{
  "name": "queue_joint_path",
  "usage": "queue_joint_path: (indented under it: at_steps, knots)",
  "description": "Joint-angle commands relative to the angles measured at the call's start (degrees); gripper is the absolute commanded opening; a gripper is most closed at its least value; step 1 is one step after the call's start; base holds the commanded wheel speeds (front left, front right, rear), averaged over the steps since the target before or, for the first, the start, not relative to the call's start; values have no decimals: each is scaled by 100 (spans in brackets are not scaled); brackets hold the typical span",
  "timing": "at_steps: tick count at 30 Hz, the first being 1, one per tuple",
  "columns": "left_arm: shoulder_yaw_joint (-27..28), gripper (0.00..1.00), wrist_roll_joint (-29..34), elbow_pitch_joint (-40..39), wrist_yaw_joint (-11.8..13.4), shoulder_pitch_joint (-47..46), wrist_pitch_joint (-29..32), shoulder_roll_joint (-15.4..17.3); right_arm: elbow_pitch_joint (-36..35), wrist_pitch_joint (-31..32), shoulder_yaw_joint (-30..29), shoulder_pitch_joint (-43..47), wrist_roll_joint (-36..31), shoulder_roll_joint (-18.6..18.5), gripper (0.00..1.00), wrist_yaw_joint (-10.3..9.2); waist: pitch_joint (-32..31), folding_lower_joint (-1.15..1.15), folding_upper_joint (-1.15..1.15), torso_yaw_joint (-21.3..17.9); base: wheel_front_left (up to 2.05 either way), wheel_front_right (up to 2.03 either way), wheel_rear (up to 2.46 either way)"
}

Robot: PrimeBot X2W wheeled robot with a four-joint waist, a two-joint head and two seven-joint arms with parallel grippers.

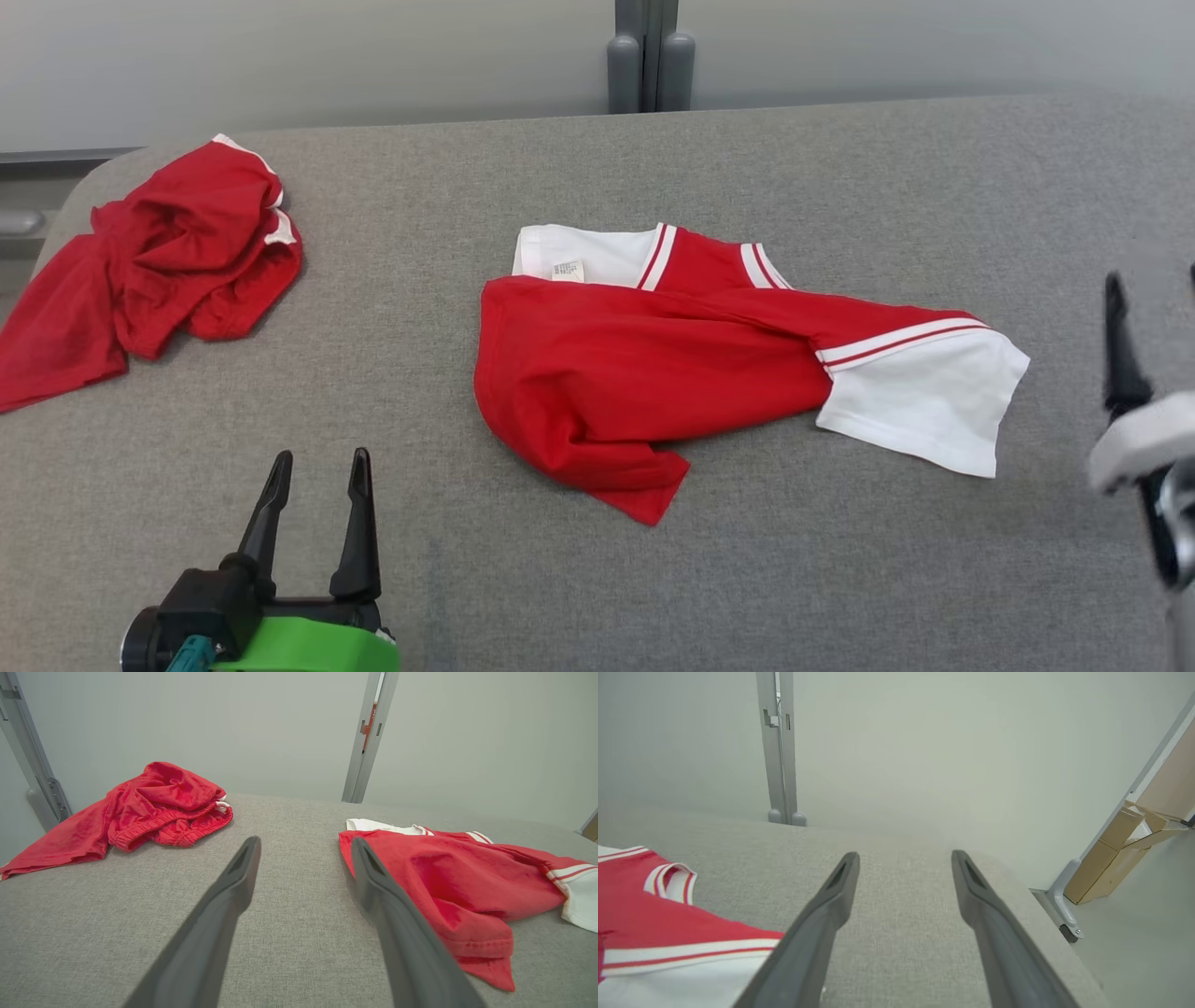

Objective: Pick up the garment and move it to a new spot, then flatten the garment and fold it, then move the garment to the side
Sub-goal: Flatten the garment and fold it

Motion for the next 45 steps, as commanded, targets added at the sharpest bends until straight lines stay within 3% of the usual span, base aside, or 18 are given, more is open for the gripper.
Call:
queue_joint_path:
  at_steps: [1, 3, 5, 10, 28, 34, 39, 45]
  knots:
    - [28, 100, -5, -4, 25, -54, -1, 12, -660, -18, -336, 515, -456, 476, 100, -8, 8, 0, 0, 12, 0, 0, 0]
    - [31, 100, 0, 6, 17, -73, -2, 10, -1576, -19, -819, 1221, -1073, 1029, 100, -10, 25, 0, 0, 25, 0, 0, 0]
    - [39, 100, 16, 23, 5, -83, -1, 10, -2209, -18, -935, 1717, -1307, 1525, 100, -9, 29, 0, 0, 35, 0, 0, 0]
    - [77, 100, 58, 76, -24, -117, -2, 11, -2908, -18, -905, 2300, -1335, 1883, 100, -9, 30, 0, 0, 62, 0, 0, 0]
    - [-29, 100, 35, 472, -80, -359, -2, 10, -2998, -19, -639, 2713, -974, 2082, 100, -9, -95, 0, 0, 160, 0, 0, 0]
    - [-704, 100, -118, 1537, -116, -1641, 34, 133, -3085, -20, -381, 2374, -951, 2087, 100, -9, 318, 0, 0, -82, 0, 0, 0]
    - [-1538, 100, -774, 2509, -116, -3086, 546, 560, -3182, -20, -82, 2043, -997, 2087, 100, -9, 815, 0, 0, -393, 0, 0, 0]
    - [-2432, 100, -1600, 3378, -117, -4208, 1006, 1102, -3190, -20, 91, 1851, -932, 2086, 100, -9, 1232, 0, 0, -707, 0, 0, 0]
